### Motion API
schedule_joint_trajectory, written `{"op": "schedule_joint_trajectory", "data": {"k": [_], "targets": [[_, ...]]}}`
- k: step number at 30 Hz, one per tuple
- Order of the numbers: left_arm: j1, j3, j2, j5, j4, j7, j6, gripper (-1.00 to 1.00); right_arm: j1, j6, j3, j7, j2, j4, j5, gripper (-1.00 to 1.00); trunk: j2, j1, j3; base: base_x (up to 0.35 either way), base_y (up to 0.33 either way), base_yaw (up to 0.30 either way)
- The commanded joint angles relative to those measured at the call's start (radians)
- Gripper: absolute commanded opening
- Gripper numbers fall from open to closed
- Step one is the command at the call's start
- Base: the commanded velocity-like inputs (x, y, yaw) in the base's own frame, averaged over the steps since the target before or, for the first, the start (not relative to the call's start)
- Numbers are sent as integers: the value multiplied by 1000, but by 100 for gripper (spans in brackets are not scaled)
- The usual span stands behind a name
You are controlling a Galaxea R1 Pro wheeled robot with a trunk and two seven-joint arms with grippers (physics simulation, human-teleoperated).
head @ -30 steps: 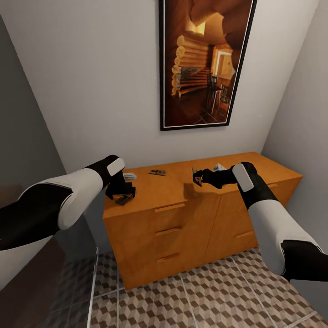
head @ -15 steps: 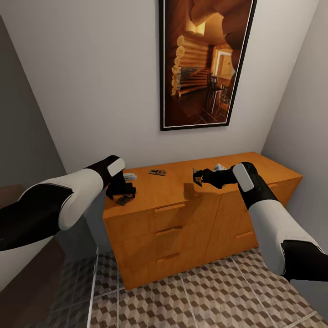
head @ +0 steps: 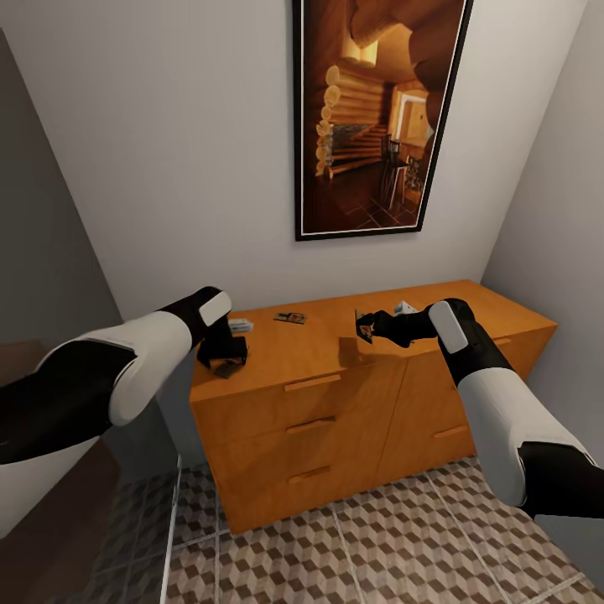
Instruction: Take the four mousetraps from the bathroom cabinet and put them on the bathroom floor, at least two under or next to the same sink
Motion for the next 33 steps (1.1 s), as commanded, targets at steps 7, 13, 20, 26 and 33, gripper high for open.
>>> {"op": "schedule_joint_trajectory", "data": {"k": [7, 13, 20, 26, 33], "targets": [[12, 4, -3, 3, 8, -1, -11, -100, 0, 0, 0, -1, 0, 0, -3, -100, 0, 0, 0, 0, 0, 0], [13, 4, -4, 3, -12, -2, -12, -100, 0, 0, 0, -1, -1, 0, -4, -100, 0, 0, 0, 0, 0, 0], [14, 5, -5, 5, -100, -1, -2, -100, 0, 0, 0, -1, -1, 0, -4, -100, 0, 0, 0, 0, 0, 0], [13, 5, -11, 7, -174, 0, 15, -100, 0, 0, 0, -1, 0, 0, -4, -100, 0, 0, 0, 0, 0, 0], [2, 5, -24, 9, -222, 1, 28, -100, 0, 0, 0, -1, 0, 0, -4, -100, 0, 0, 0, 0, 0, 0]]}}
